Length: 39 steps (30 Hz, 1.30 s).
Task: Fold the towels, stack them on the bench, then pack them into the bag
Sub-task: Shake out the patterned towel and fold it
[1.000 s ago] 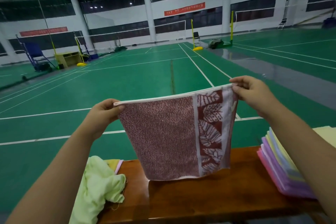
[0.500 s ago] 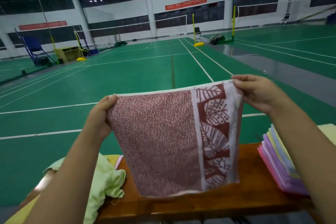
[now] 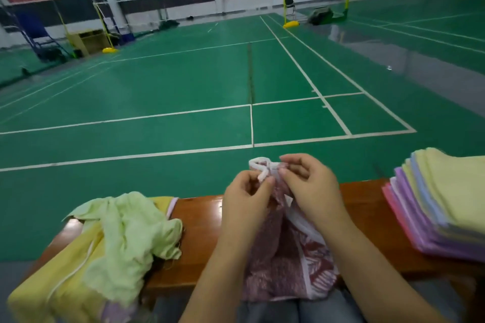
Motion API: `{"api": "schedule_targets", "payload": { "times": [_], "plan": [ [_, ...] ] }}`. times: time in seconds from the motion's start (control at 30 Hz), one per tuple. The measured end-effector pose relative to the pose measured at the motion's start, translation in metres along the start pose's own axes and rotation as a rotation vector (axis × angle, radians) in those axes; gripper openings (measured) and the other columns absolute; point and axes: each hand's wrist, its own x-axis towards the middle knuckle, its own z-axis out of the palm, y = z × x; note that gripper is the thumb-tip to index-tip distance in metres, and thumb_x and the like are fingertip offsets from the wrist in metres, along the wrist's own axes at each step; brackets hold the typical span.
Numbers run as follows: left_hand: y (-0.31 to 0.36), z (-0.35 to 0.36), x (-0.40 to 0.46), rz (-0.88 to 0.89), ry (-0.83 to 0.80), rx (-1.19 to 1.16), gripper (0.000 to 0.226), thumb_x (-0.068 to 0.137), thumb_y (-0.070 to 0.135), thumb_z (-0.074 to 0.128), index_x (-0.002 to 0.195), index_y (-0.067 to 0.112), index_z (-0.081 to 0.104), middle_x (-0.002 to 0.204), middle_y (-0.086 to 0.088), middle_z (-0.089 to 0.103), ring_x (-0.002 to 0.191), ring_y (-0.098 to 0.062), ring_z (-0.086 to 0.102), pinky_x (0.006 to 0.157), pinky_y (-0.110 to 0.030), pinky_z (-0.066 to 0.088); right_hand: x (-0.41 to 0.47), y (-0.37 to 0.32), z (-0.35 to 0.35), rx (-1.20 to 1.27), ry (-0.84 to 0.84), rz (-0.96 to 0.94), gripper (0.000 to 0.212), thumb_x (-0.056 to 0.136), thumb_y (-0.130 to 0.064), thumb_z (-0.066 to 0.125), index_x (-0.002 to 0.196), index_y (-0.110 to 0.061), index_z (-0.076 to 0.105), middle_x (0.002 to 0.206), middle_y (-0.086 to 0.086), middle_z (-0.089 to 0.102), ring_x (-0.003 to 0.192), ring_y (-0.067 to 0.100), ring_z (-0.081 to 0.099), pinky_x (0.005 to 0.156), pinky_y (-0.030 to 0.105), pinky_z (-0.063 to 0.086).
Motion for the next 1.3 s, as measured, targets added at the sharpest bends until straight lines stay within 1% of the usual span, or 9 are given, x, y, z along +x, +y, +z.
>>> {"api": "schedule_targets", "payload": {
  "times": [0.07, 0.3, 0.53, 0.67, 0.77, 0.83, 1.0, 1.1, 1.3],
  "plan": [
    [-0.002, 0.001, -0.005, 0.042, -0.005, 0.064, 0.008, 0.075, 0.034, 0.065, 0.082, 0.03, 0.068, 0.078, 0.0, 0.072, 0.08, -0.022, 0.069, 0.077, -0.051, 0.056, -0.008, 0.002, 0.003, -0.037, -0.045, -0.026, 0.023, 0.087, 0.001, 0.061, 0.093, -0.021, 0.061, 0.087, -0.013, 0.066, 0.081, -0.006, 0.065, 0.069, 0.007, 0.048],
    [-0.002, 0.002, -0.014, 0.12, 0.036, 0.238, 0.011, 0.091, 0.02, 0.063, 0.087, 0.028, 0.07, 0.081, 0.01, 0.072, 0.078, -0.006, 0.067, 0.075, -0.041, 0.057, -0.019, 0.002, 0.004, -0.181, -0.026, -0.13, 0.03, 0.088, -0.005, 0.063, 0.093, -0.034, 0.059, 0.09, -0.024, 0.063, 0.088, -0.014, 0.06, 0.073, 0.002, 0.045],
    [-0.004, 0.001, -0.015, 0.098, 0.106, 0.212, 0.015, 0.09, 0.02, 0.064, 0.083, 0.032, 0.07, 0.08, 0.01, 0.072, 0.078, -0.007, 0.068, 0.076, -0.043, 0.057, -0.025, 0.004, 0.001, -0.272, 0.025, -0.208, 0.023, 0.088, -0.008, 0.063, 0.106, -0.022, 0.066, 0.091, -0.03, 0.059, 0.089, -0.019, 0.057, 0.075, -0.002, 0.042],
    [-0.006, 0.005, -0.015, 0.155, 0.103, 0.301, 0.012, 0.09, 0.02, 0.064, 0.085, 0.028, 0.071, 0.079, 0.013, 0.072, 0.077, -0.005, 0.067, 0.074, -0.042, 0.056, -0.027, 0.007, 0.004, -0.279, 0.019, -0.211, 0.024, 0.088, -0.007, 0.063, 0.103, -0.027, 0.065, 0.09, -0.028, 0.061, 0.092, -0.011, 0.06, 0.076, 0.001, 0.044],
    [-0.002, 0.006, -0.02, 0.217, 0.033, 0.372, 0.022, 0.09, 0.015, 0.061, 0.1, 0.034, 0.063, 0.075, 0.024, 0.066, 0.081, -0.002, 0.064, 0.076, -0.028, 0.054, -0.028, 0.008, 0.004, -0.295, 0.012, -0.215, 0.023, 0.089, -0.009, 0.061, 0.107, -0.024, 0.066, 0.094, -0.023, 0.064, 0.094, -0.004, 0.062, 0.081, 0.008, 0.048],
    [-0.001, 0.005, -0.023, 0.242, -0.035, 0.401, 0.024, 0.089, 0.007, 0.058, 0.099, 0.027, 0.068, 0.082, 0.024, 0.066, 0.084, 0.001, 0.062, 0.075, -0.017, 0.05, -0.026, 0.008, 0.002, -0.313, -0.01, -0.216, 0.025, 0.089, -0.014, 0.064, 0.111, -0.024, 0.066, 0.101, -0.017, 0.067, 0.097, -0.001, 0.063, 0.087, 0.017, 0.051],
    [0.01, -0.006, -0.028, 0.089, -0.238, 0.163, 0.041, 0.089, -0.009, 0.052, 0.11, 0.024, 0.066, 0.1, 0.016, 0.072, 0.1, 0.001, 0.065, 0.086, -0.019, 0.052, -0.021, 0.003, -0.01, -0.302, -0.155, -0.172, 0.042, 0.083, -0.013, 0.07, 0.113, -0.039, 0.057, 0.108, -0.016, 0.066, 0.105, -0.002, 0.061, 0.096, 0.026, 0.05],
    [0.018, -0.011, -0.031, -0.055, -0.306, -0.056, 0.051, 0.085, -0.022, 0.047, 0.105, 0.023, 0.062, 0.088, 0.021, 0.073, 0.091, 0.006, 0.066, 0.079, -0.011, 0.05, -0.022, 0.0, -0.013, -0.414, -0.226, -0.19, 0.049, 0.082, -0.008, 0.067, 0.123, -0.032, 0.057, 0.113, -0.012, 0.065, 0.108, 0.003, 0.06, 0.097, 0.029, 0.049],
    [0.03, -0.013, -0.037, -0.097, -0.411, -0.085, 0.044, 0.085, -0.015, 0.052, 0.092, 0.028, 0.059, 0.07, 0.016, 0.067, 0.065, 0.005, 0.061, 0.059, -0.008, 0.045, -0.027, -0.003, -0.01, -0.507, -0.152, -0.266, 0.042, 0.081, -0.01, 0.069, 0.119, -0.025, 0.06, 0.108, -0.009, 0.066, 0.1, 0.008, 0.061, 0.087, 0.02, 0.047]
  ]
}}
